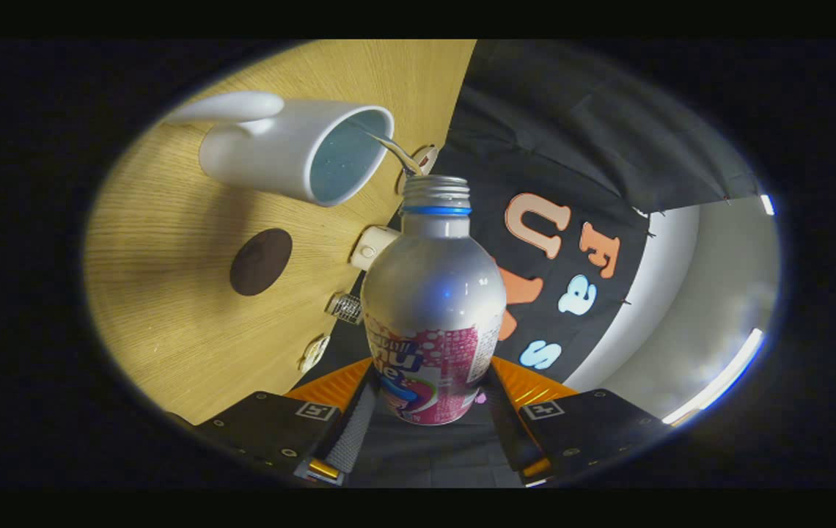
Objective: Take the bottle from table, then pour the juice into the cup, finally place the bottle on the coaster
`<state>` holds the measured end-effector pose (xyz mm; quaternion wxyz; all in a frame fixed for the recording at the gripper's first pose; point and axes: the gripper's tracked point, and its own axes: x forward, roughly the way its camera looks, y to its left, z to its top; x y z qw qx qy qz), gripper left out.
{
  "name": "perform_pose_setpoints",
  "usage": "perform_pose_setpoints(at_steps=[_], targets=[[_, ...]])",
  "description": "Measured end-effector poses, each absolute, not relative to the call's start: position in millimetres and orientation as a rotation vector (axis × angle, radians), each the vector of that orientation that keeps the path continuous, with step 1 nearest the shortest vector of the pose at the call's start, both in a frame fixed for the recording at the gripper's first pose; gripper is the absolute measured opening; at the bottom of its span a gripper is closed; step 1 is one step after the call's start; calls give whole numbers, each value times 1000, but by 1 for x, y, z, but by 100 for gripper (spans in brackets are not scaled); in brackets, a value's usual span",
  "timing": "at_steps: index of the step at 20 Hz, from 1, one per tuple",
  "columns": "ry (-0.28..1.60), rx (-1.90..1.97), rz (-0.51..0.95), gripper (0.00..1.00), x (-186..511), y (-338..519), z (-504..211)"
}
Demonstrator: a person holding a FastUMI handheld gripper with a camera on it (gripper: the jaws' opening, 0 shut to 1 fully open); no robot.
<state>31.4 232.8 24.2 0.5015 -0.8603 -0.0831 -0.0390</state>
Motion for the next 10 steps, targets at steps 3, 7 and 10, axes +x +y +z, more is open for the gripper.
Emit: perform_pose_setpoints(at_steps=[3,7,10], targets=[[-195,-2085,-99,76,33,230,25],[-200,-2118,-102,76,35,231,28],[-207,-2144,-100,76,35,233,31]])
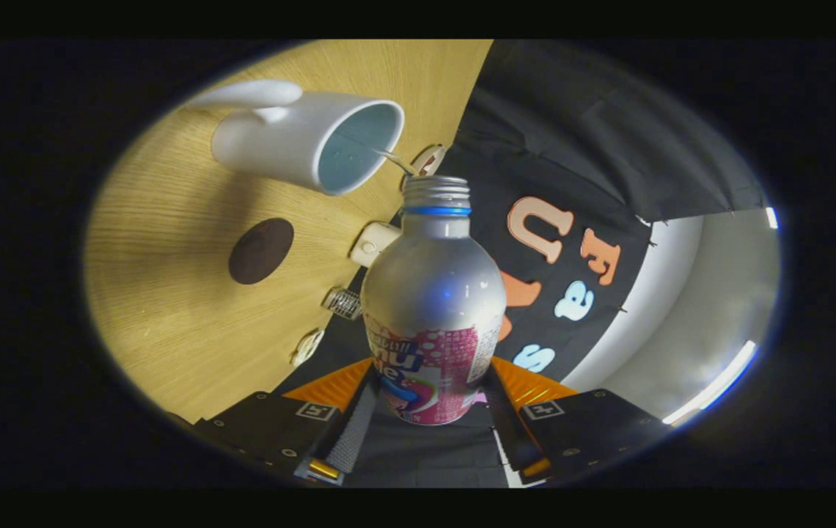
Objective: Take the bottle from table, then pour the juice into the cup, finally place the bottle on the coaster
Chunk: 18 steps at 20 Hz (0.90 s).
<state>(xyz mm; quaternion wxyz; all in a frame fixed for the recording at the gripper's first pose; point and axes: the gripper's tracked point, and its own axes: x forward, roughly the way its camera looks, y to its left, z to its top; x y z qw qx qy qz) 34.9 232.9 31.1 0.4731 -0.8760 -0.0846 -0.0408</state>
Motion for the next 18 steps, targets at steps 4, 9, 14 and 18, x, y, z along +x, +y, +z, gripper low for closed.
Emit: perform_pose_setpoints(at_steps=[4,9,14,18], targets=[[-209,-2164,-98,76,33,236,32],[-212,-2189,-80,76,31,239,33],[-217,-2206,-72,76,33,243,34],[-208,-2236,-63,76,33,245,36]])
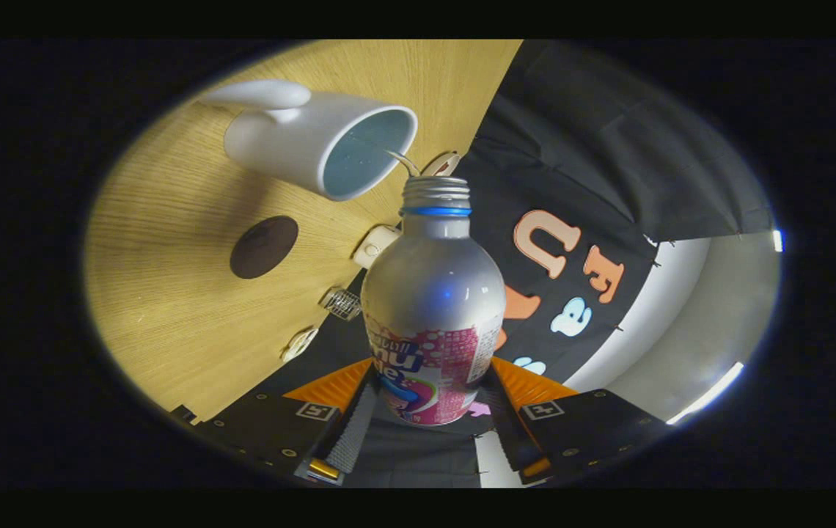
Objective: Take the bottle from table, then pour the juice into the cup, finally place the bottle on the coaster
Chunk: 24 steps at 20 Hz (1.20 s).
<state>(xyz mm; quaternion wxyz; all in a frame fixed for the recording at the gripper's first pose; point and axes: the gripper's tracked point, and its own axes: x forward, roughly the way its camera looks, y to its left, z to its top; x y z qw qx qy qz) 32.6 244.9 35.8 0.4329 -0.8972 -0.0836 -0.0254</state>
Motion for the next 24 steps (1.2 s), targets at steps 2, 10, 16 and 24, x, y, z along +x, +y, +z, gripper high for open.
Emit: perform_pose_setpoints(at_steps=[2,10,16,24], targets=[[-207,-2243,-63,76,33,245,36],[-202,-2273,-66,76,32,245,39],[-207,-2290,-69,76,32,247,40],[-204,-2308,-63,76,32,248,41]])
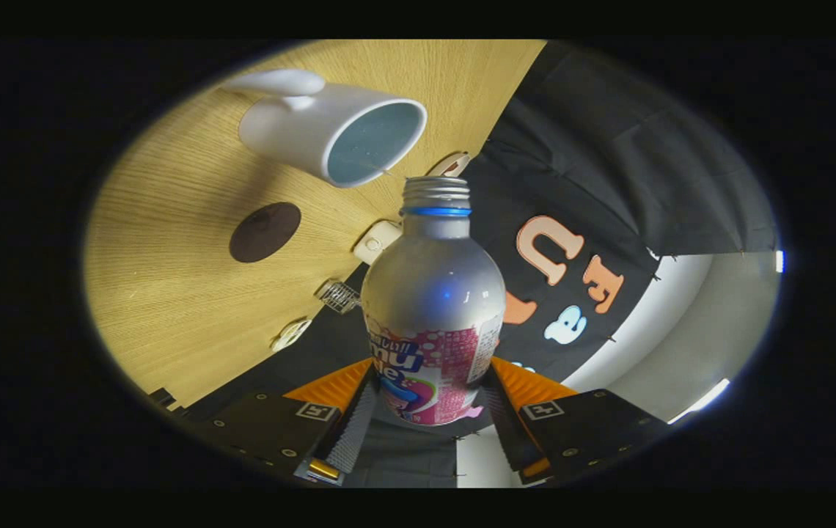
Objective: Take the bottle from table, then pour the juice into the cup, finally place the bottle on the coaster
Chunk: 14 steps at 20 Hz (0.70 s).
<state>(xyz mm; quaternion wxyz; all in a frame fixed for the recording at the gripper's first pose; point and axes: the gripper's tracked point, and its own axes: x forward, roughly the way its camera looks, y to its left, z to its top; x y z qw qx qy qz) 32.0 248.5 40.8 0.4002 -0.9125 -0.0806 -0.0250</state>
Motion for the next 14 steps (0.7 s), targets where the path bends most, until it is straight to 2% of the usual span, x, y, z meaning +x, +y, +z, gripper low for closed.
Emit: perform_pose_setpoints(at_steps=[9,14], targets=[[-108,-2124,-18,76,33,238,28],[11,-1799,14,77,37,220,4]])
